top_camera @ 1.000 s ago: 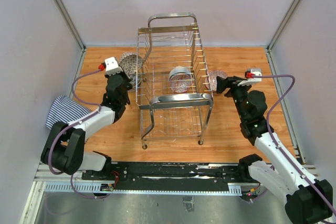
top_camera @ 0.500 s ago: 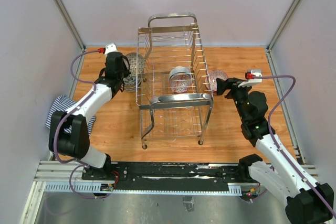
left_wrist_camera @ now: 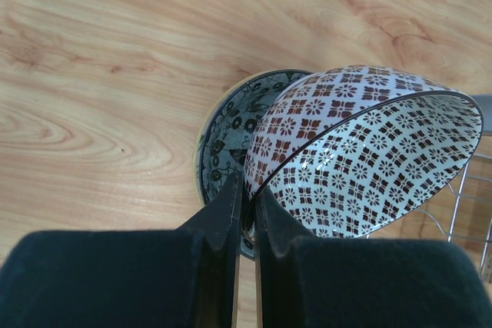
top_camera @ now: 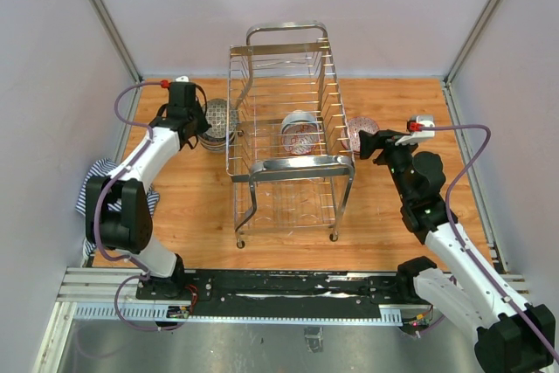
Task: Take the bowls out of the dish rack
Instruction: Place the bowl with the bowl.
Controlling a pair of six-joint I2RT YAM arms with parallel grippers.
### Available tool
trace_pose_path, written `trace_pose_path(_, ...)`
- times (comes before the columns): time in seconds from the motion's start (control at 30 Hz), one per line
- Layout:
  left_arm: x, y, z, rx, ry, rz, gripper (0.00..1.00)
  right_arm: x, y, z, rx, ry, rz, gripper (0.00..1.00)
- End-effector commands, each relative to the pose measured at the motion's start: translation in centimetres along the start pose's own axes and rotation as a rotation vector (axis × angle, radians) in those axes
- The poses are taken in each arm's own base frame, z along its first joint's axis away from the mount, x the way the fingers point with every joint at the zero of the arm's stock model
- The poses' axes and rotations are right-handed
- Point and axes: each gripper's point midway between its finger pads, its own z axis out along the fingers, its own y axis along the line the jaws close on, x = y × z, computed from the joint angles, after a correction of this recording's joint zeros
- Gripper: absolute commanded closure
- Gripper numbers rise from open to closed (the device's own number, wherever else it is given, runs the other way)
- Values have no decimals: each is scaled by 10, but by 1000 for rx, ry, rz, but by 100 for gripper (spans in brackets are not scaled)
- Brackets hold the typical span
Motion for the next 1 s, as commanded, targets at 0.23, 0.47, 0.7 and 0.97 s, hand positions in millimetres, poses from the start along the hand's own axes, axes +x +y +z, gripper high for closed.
trace_pose_path(0.23, -26, -9, -13, 60, -2, -12, 100, -16, 0, 2, -11, -34, 17, 25)
trace_pose_path(0.47, -31, -5, -11, 61, 33, -34, 100, -19, 3, -1, -27, -42, 22, 25)
trace_pose_path(0.7, -32, 3, -3, 62, 106, -58, 99, -20, 4, -2, -30, -46, 24, 25)
trace_pose_path(0.97, -37, 0, -5, 98, 124, -47, 100, -20, 3, -2, -27, -44, 20, 25)
